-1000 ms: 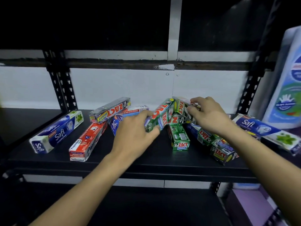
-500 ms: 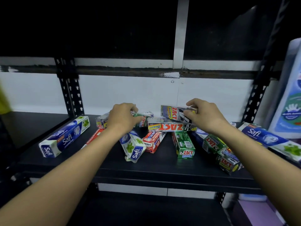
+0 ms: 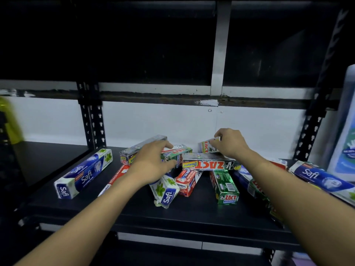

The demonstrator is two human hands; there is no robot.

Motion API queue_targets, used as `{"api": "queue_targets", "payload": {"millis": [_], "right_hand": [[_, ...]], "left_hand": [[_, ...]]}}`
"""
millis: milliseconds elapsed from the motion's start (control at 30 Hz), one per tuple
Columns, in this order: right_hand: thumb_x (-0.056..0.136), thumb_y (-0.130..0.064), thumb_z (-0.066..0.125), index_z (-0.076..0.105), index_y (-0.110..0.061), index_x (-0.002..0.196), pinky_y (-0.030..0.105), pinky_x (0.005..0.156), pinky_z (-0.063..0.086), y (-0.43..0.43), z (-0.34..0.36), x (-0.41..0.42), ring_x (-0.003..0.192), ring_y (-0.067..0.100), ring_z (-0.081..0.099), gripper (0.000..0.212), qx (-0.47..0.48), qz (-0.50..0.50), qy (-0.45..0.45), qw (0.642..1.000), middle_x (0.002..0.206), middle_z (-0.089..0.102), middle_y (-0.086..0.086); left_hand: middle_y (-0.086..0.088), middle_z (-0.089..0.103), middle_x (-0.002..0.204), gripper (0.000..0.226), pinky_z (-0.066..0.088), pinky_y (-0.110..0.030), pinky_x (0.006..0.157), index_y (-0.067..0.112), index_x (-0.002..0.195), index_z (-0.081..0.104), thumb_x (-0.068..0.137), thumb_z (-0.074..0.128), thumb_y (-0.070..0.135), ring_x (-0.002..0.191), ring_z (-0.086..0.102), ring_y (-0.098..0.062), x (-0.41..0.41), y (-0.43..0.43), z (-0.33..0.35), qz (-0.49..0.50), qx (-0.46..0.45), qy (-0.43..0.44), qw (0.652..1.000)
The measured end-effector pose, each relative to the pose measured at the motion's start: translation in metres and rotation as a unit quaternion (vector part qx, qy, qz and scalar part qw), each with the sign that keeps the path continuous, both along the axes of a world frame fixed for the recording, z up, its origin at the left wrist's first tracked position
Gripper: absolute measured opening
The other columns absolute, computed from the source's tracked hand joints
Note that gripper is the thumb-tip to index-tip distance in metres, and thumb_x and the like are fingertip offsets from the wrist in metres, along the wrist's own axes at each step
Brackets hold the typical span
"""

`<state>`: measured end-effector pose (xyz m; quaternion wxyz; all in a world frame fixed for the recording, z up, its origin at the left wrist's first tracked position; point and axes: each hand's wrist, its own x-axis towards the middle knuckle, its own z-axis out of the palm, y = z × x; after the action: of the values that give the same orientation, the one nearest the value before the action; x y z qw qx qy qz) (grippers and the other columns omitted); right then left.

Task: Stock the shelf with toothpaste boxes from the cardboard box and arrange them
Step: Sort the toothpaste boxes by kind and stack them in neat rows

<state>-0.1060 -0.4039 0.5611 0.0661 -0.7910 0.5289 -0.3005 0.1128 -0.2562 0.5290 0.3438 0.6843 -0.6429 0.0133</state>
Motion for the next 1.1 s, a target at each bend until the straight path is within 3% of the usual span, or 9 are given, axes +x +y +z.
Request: {"api": "queue_targets", "payload": {"millis": [233,367,500,667,800,1000,1100], "right_hand": [[0.091,-0.035,0.064,0.06,-0.012,0.125,0.035,0.09,0.046,-0.015,-0.003,0.01,0.113,0.031,0.055,0.042,0.031,0.013,0.089,0.996,0.127,0.061,0.012],[0.094,-0.031,0.059,0.046,-0.012,0.141,0.037,0.101,0.04,-0.02,-0.002,0.011,0.127,0.033,0.047,0.052,0.055,0.037,0.127,0.99,0.142,0.049,0.014],[0.092,-0.038,0.061,0.039,-0.017,0.145,0.042,0.104,0.04,-0.019,0.001,0.015,0.127,0.037,0.045,0.061,0.069,0.05,0.152,0.985,0.145,0.041,0.018],[0.092,-0.044,0.055,0.045,-0.025,0.141,0.046,0.101,0.036,0.006,0.003,0.021,0.128,0.035,0.04,0.053,-0.067,0.031,0.198,0.978,0.145,0.04,0.007],[0.094,-0.042,0.054,0.051,-0.027,0.135,0.044,0.102,0.032,0.042,0.001,0.04,0.125,0.028,0.039,0.044,-0.16,0.129,0.207,0.957,0.141,0.043,0.001],[0.094,-0.045,0.053,0.052,-0.032,0.132,0.038,0.104,0.03,0.09,-0.008,0.086,0.126,0.018,0.036,0.04,-0.187,0.247,0.187,0.932,0.138,0.043,-0.008],[0.094,-0.045,0.053,0.05,-0.031,0.134,0.036,0.105,0.031,0.101,-0.012,0.116,0.126,0.016,0.035,0.043,-0.172,0.283,0.182,0.926,0.137,0.042,-0.009]], "left_hand": [[0.016,0.055,0.135,0.044,0.036,-0.025,0.099,0.032,0.128,0.056,0.086,0.069,0.04,0.125,0.046,-0.009,0.014,0.027,0.007,-0.018,-0.068,-0.076,0.995],[0.017,0.055,0.135,0.044,0.033,-0.023,0.096,0.033,0.128,0.055,0.086,0.068,0.041,0.125,0.045,-0.01,0.023,0.03,0.002,-0.009,-0.06,-0.091,0.994],[0.016,0.055,0.135,0.044,0.034,-0.023,0.097,0.033,0.128,0.055,0.087,0.067,0.043,0.125,0.045,-0.008,0.027,0.034,-0.003,-0.008,-0.055,-0.101,0.993],[0.015,0.058,0.132,0.044,0.04,-0.028,0.098,0.033,0.127,0.057,0.086,0.068,0.043,0.121,0.049,-0.011,0.037,0.047,-0.003,0.006,-0.055,-0.109,0.993],[0.01,0.066,0.121,0.041,0.045,-0.031,0.093,0.029,0.121,0.064,0.082,0.068,0.044,0.111,0.056,-0.016,0.063,0.068,-0.006,0.045,-0.075,-0.101,0.991],[0.008,0.065,0.122,0.038,0.048,-0.042,0.092,0.026,0.114,0.064,0.081,0.061,0.044,0.11,0.058,-0.022,0.129,0.107,-0.022,0.176,-0.094,-0.12,0.973],[0.007,0.065,0.122,0.042,0.048,-0.044,0.091,0.025,0.113,0.065,0.077,0.06,0.047,0.106,0.057,-0.023,0.155,0.114,-0.036,0.217,-0.089,-0.081,0.969]]}}
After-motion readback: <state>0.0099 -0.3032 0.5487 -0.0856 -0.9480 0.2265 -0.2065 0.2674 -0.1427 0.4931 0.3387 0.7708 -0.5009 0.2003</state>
